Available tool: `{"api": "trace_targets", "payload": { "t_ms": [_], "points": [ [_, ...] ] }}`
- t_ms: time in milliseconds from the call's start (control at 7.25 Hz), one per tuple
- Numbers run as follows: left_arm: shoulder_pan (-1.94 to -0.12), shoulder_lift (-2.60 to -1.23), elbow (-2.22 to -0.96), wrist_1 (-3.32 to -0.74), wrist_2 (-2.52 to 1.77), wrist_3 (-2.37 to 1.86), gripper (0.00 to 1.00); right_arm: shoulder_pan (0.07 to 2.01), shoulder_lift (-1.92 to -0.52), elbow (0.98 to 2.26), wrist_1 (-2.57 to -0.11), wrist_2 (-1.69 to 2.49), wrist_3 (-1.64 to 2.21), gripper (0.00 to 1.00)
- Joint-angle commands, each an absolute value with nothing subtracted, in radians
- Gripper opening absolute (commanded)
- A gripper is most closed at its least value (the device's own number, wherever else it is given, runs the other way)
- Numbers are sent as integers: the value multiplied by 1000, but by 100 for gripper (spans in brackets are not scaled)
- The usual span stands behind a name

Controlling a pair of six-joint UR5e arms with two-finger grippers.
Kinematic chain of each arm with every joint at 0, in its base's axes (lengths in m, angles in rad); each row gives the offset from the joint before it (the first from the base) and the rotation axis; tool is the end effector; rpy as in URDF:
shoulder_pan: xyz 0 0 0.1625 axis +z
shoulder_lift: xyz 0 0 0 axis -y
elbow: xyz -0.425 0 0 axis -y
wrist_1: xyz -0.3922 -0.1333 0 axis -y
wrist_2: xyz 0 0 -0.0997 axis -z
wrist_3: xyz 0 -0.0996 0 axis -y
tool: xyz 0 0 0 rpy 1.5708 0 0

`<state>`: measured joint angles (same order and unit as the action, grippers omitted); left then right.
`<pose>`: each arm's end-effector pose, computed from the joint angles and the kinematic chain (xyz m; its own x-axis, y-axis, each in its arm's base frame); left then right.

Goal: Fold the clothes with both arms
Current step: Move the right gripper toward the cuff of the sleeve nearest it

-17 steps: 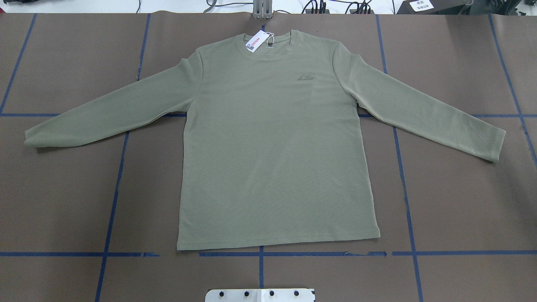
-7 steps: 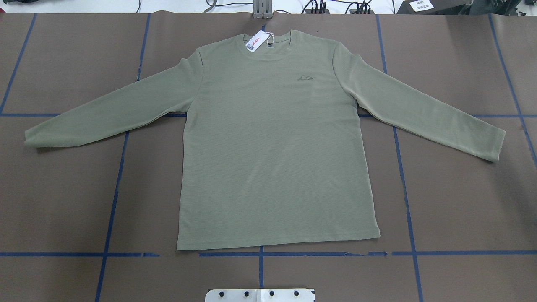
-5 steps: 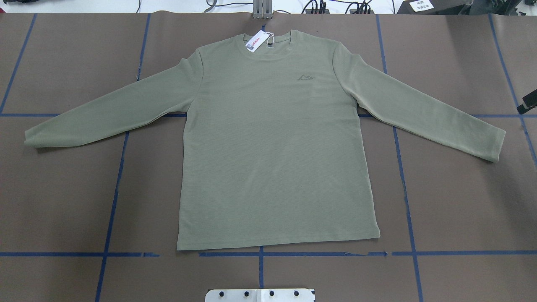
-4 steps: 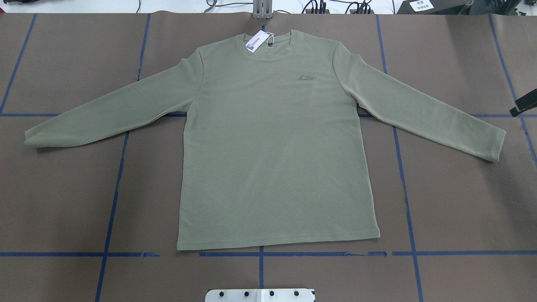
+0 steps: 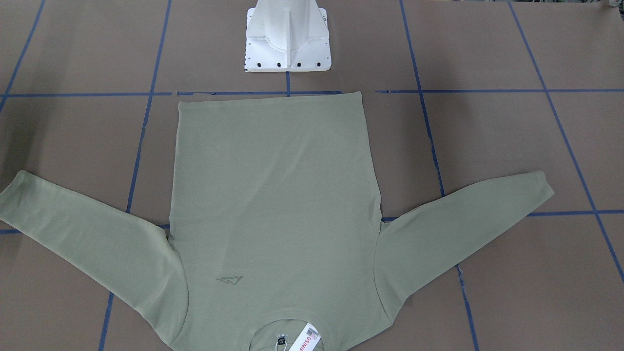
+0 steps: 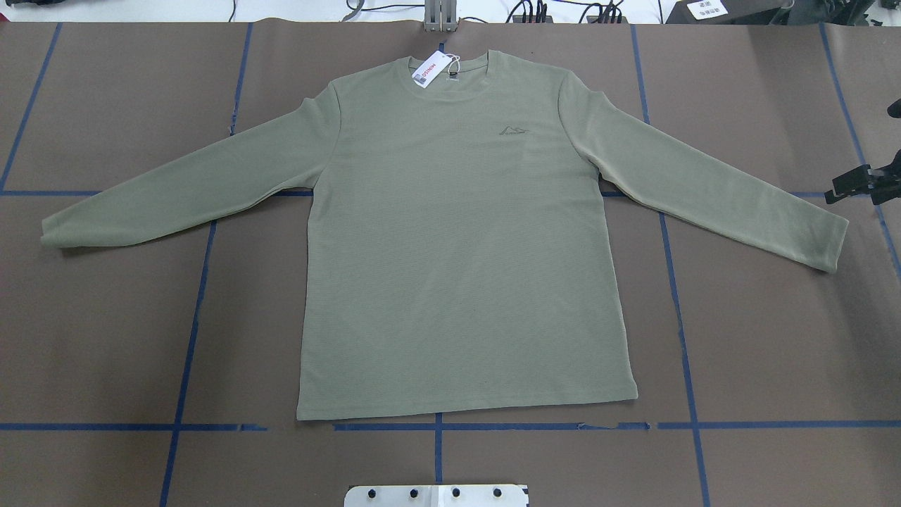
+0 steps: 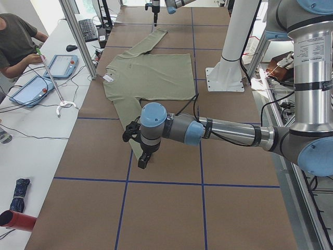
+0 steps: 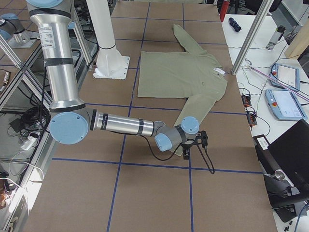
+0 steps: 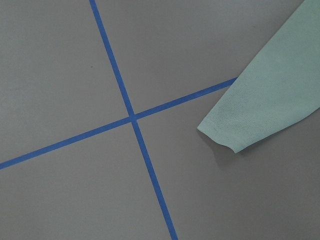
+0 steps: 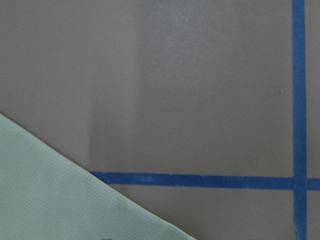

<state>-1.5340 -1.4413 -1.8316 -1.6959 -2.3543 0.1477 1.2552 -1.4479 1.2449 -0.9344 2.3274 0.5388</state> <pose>-0.0465 -0.4503 0.5756 0.6885 0.3450 -0.6379 -0.1384 0.9260 0.3513 -0.1112 -0.5498 0.6872 0.6611 0.0137 0.7502 -0.0670 0.9969 0.0408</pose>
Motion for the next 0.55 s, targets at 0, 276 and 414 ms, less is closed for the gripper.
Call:
{"api": "trace_targets", "payload": {
  "t_ms": [0,276,414],
  "points": [
    [-1534,-1442,-1835,-1695,-2355,147,100,1250,-1460,1233,-923,2327,591,88],
    [-1534,-1442,-1838,-1695,-2355,147,100,1235,-1462,1230,-925,2332,670,82],
    [-1534,-1442,-1839,-1695,-2355,147,100,1221,-1462,1217,-925,2330,676,80]
  ]
}}
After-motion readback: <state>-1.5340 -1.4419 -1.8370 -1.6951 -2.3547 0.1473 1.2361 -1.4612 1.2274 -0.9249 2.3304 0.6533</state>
